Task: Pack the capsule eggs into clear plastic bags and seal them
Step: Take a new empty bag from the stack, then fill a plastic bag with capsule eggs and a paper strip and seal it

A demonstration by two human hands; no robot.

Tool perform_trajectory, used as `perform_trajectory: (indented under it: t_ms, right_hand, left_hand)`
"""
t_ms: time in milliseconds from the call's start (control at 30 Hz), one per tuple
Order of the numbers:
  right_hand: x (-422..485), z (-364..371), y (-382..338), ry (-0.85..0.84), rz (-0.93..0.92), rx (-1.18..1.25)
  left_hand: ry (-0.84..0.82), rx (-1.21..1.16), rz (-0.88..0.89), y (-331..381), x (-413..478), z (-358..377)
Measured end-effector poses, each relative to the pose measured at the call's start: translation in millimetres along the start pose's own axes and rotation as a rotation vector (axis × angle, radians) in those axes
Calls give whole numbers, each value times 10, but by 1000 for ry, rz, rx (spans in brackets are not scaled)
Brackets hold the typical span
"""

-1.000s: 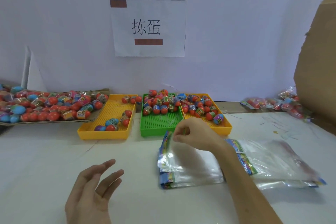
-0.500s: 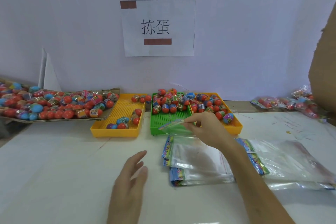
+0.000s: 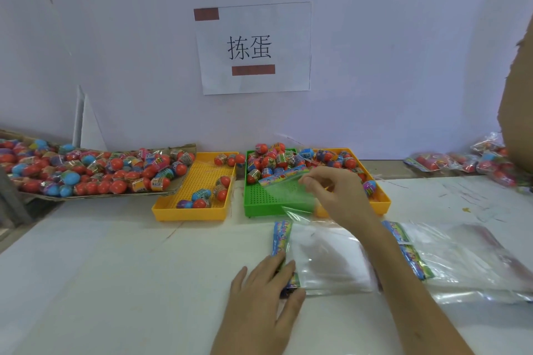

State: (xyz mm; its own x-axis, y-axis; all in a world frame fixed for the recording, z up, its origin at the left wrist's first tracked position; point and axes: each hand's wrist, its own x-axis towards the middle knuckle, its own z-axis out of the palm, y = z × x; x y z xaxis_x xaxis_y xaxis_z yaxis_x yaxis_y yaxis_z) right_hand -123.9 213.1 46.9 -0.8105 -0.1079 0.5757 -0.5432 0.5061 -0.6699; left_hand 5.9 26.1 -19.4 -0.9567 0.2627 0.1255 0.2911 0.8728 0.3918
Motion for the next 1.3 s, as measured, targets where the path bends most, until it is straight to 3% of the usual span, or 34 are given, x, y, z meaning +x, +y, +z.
perform_trajectory:
  t_ms: [267, 433, 533, 600, 700, 800, 1100, 1300]
  right_hand:
    - [-13, 25, -92, -23, 16, 102]
    - [-32, 37, -264, -161, 247, 814]
    - [-54, 82, -328, -319, 364, 1002]
    - [-85, 132, -366, -420, 395, 996]
    - [-131, 244, -453, -518, 416, 889]
    - [-200, 379, -528, -533, 429, 787]
    - [-225, 436, -535, -464, 465, 800]
    - [-275, 477, -550, -749, 337, 717]
  left_hand:
    - [54, -166, 89, 35, -124, -143]
    - [249, -388, 20, 54, -175, -151]
    - [407, -632, -155, 29, -161, -221]
    - [437, -879, -259, -26, -150, -279]
    - [370, -1110, -265, -92, -168, -349]
    - [333, -1123, -255, -94, -212, -377]
    - [411, -1110, -382, -175, -167, -325]
    - [596, -1148, -498, -204, -145, -248]
